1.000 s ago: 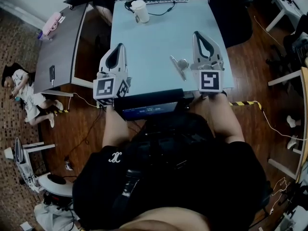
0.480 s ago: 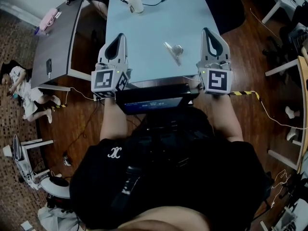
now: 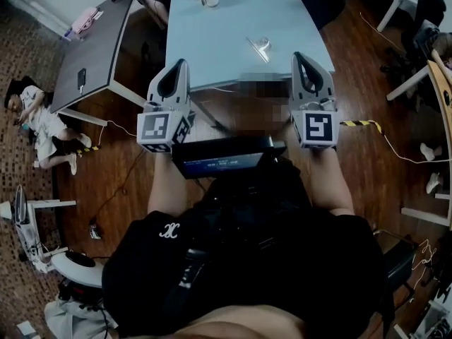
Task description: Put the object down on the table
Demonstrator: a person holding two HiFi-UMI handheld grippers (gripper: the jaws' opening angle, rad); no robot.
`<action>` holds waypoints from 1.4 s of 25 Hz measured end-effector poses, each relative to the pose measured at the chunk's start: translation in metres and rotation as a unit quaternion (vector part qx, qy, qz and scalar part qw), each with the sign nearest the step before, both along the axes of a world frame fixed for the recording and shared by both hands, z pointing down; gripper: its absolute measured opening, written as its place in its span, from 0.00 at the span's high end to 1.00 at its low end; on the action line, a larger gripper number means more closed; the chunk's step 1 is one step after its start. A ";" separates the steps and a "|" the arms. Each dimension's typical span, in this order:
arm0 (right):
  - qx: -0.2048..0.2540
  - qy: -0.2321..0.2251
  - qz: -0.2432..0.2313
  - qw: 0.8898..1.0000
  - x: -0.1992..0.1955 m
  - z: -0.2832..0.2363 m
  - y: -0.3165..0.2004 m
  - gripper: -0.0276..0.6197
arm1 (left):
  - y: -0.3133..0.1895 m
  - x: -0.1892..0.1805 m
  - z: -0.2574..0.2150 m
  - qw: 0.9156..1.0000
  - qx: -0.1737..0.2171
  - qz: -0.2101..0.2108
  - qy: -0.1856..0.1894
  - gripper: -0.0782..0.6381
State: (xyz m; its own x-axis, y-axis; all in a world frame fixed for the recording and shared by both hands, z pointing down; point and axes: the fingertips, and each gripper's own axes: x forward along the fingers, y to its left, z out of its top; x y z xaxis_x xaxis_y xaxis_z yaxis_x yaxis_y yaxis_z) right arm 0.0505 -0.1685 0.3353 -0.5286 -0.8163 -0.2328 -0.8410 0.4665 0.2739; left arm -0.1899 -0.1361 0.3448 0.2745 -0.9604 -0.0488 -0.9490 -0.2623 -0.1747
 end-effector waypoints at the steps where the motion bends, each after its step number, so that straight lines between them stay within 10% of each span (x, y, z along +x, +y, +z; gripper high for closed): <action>1: 0.000 0.000 -0.003 1.000 -0.010 0.004 0.028 0.99 | 0.026 -0.010 0.006 1.000 -0.003 -0.001 0.006 0.90; 7: 0.002 0.001 0.008 1.000 -0.056 0.032 0.149 0.99 | 0.138 -0.068 0.041 0.999 -0.016 -0.001 0.030 0.90; 15: 0.027 -0.062 0.021 0.998 0.045 0.041 -0.015 0.99 | -0.024 0.034 0.043 1.000 0.000 0.007 -0.011 0.90; 35: 0.011 -0.081 0.026 0.996 0.118 0.033 0.004 1.00 | -0.006 0.105 0.030 1.000 0.003 0.015 -0.006 0.90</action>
